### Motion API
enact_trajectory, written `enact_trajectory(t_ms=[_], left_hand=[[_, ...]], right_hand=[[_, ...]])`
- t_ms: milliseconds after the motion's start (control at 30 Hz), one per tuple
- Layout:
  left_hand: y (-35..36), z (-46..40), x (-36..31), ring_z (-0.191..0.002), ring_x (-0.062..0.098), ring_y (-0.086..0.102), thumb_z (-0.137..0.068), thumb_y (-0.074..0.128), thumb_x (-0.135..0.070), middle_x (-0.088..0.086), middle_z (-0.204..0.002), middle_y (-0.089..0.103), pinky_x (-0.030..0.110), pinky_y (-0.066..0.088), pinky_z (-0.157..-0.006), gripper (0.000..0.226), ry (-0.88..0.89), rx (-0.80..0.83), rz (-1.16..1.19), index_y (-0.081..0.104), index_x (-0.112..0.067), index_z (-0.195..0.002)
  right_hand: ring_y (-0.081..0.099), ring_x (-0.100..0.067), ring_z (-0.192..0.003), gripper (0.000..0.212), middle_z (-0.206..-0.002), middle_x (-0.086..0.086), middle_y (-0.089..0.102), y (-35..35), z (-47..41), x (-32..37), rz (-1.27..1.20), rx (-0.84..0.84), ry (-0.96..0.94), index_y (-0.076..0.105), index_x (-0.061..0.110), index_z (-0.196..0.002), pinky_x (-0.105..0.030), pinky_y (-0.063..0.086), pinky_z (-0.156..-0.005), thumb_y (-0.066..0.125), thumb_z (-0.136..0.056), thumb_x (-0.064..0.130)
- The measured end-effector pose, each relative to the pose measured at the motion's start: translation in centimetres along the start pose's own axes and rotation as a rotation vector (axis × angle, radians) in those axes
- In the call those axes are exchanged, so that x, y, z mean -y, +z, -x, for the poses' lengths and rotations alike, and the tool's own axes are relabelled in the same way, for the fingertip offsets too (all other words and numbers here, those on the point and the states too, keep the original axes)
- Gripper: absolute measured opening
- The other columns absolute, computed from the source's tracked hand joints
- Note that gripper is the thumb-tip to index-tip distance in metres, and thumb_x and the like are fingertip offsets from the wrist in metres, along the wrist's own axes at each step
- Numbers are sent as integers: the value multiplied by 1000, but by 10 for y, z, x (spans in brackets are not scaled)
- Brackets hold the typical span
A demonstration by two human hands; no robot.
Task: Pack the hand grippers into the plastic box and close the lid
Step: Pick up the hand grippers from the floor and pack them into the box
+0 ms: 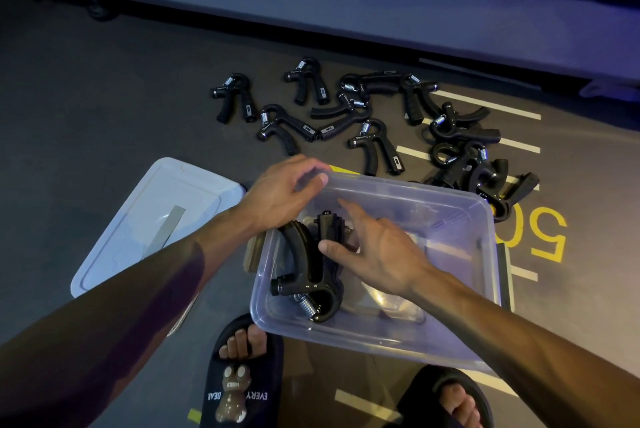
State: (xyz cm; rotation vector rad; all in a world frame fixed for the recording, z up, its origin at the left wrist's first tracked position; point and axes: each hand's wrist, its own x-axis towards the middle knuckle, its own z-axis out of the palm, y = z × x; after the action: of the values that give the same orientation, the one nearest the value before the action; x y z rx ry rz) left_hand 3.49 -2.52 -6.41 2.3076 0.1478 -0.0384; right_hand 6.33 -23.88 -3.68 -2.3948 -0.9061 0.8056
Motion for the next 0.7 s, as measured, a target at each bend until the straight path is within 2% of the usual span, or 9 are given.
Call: enact_trajectory(t_ms=[67, 133, 200, 267, 367, 467, 533, 600, 700], left_hand=[[-6, -6, 3, -107, 4, 63, -104, 44, -47, -14, -111, 71, 29, 49, -93, 32, -63, 45, 68, 71, -32, -114], [-11, -16, 11, -102, 6, 67, -102, 41, -49, -14, -104, 74, 35, 49, -96, 39, -133, 44, 144, 74, -30, -107], [-14, -26, 25, -93, 8, 69, -103, 42, -41, -12, -94, 75, 39, 51, -97, 37, -206, -8, 245, 76, -27, -97], [-18, -37, 41, -90, 11, 70, -103, 47, -33, -10, -92, 76, 39, 53, -96, 30, -307, -46, 215, 76, -28, -95], [-20, -53, 70, -99, 17, 69, -97, 56, -28, -7, -102, 75, 31, 52, -94, 21, -396, 15, -94, 71, -30, -112], [-16, -69, 85, -108, 27, 66, -93, 59, -21, -1, -109, 69, 36, 50, -97, 46, -401, 112, -229, 55, -29, -138], [-12, -80, 90, -117, 32, 61, -92, 59, -23, 9, -128, 62, 42, 49, -100, 60, -404, 176, -329, 41, -34, -149], [-7, -90, 92, -125, 34, 56, -91, 58, -25, 12, -139, 53, 46, 48, -102, 68, -404, 265, -437, 32, -41, -152], [-1, -104, 88, -131, 36, 49, -89, 58, -24, 14, -143, 44, 47, 47, -103, 73, -410, 355, -541, 29, -46, -152]], right_hand=[[62, -28, -108, 74, -101, 2, 71, -9, -4, 0, 39, -53, -26, 26, 28, -153, -40, 50, -90, 47, -92, 66], [66, -29, -97, 65, -88, 4, 72, -17, -11, -2, 49, -152, -82, 34, 31, -146, -43, 53, -87, 43, -92, 67], [67, -26, -82, 56, -76, 4, 69, -27, -20, -3, 5, -244, -130, 42, 33, -139, -42, 54, -79, 42, -92, 64], [65, -23, -73, 45, -69, 4, 66, -37, -32, -3, -43, -324, -177, 50, 29, -133, -39, 53, -74, 47, -95, 53], [60, -20, -65, 30, -64, 5, 61, -48, -50, -3, -86, -422, -201, 57, 26, -124, -39, 51, -70, 54, -97, 38], [59, -19, -64, 21, -63, 3, 62, -52, -65, -8, -159, -425, -175, 63, 24, -116, -40, 51, -71, 58, -96, 29], [60, -19, -63, 17, -64, 1, 64, -51, -72, -10, -196, -416, -170, 65, 23, -112, -39, 51, -71, 60, -96, 25], [61, -18, -62, 15, -63, 1, 64, -51, -77, -13, -221, -418, -169, 67, 21, -109, -37, 51, -69, 60, -96, 24], [62, -19, -63, 13, -63, 1, 64, -50, -81, -17, -271, -410, -159, 67, 19, -106, -37, 51, -69, 60, -96, 22]])
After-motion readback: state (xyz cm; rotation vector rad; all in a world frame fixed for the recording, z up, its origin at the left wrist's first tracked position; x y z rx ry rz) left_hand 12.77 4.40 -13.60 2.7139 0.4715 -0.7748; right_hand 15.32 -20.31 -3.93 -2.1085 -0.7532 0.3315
